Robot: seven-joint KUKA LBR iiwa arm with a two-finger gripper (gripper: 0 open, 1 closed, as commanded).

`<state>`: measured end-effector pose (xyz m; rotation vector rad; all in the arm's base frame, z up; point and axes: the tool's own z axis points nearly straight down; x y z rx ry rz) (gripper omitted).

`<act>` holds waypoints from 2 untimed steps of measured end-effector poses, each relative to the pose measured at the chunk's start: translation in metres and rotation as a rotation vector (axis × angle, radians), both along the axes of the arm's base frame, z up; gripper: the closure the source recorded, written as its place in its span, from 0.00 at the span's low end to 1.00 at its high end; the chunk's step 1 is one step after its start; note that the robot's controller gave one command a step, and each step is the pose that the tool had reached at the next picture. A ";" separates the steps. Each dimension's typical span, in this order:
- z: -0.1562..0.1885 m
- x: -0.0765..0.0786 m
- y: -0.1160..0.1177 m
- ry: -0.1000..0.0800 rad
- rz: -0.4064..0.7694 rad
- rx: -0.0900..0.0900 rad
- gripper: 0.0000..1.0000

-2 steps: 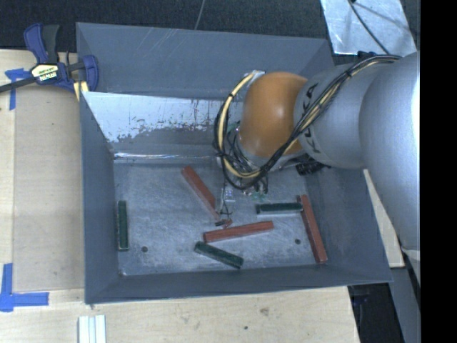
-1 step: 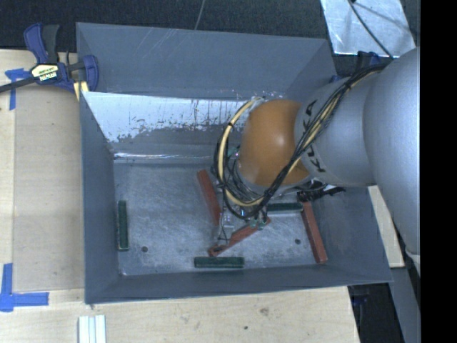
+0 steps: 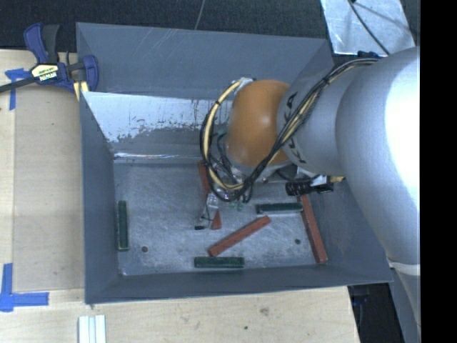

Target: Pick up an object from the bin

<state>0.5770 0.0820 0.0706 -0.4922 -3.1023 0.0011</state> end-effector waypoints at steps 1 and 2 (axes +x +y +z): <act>0.002 -0.014 -0.068 -0.010 0.175 0.000 1.00; 0.002 -0.014 -0.068 -0.010 0.175 0.000 1.00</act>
Offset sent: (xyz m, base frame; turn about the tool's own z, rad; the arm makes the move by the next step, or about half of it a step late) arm 0.0000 0.0000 0.0000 0.0000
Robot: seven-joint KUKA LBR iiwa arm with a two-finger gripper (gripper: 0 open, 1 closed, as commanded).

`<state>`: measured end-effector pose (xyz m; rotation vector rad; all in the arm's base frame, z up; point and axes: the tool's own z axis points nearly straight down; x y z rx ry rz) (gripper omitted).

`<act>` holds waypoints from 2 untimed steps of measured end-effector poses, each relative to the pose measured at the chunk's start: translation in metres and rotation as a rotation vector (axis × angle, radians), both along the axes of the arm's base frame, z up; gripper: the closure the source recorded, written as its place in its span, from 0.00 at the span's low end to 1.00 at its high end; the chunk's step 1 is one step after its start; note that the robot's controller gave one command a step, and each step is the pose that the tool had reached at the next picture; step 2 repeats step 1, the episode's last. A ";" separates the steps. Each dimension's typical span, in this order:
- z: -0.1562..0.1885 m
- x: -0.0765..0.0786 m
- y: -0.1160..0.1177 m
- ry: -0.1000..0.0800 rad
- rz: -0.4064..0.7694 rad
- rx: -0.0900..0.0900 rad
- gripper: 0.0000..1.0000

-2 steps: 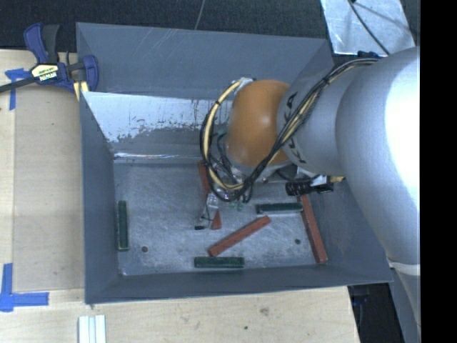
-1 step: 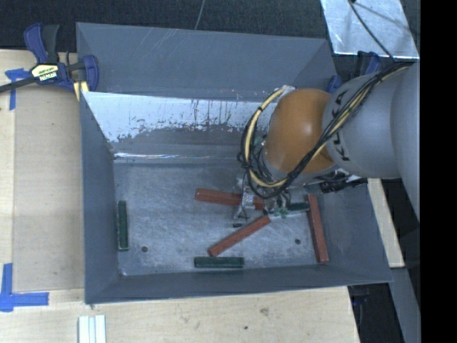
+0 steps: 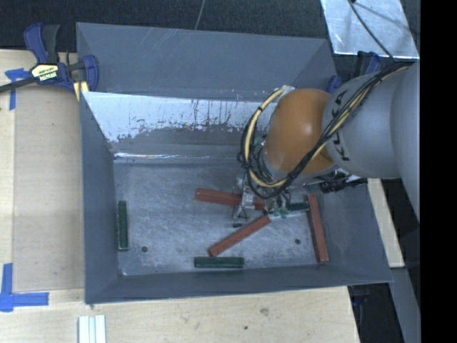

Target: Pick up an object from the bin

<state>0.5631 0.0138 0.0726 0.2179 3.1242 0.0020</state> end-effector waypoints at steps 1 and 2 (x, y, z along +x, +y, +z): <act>0.004 -0.002 0.000 0.006 -0.001 0.000 1.00; 0.004 -0.002 0.000 0.006 -0.001 0.000 1.00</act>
Offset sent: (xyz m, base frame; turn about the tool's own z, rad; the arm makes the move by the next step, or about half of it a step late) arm 0.0001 0.0000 0.0986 0.0000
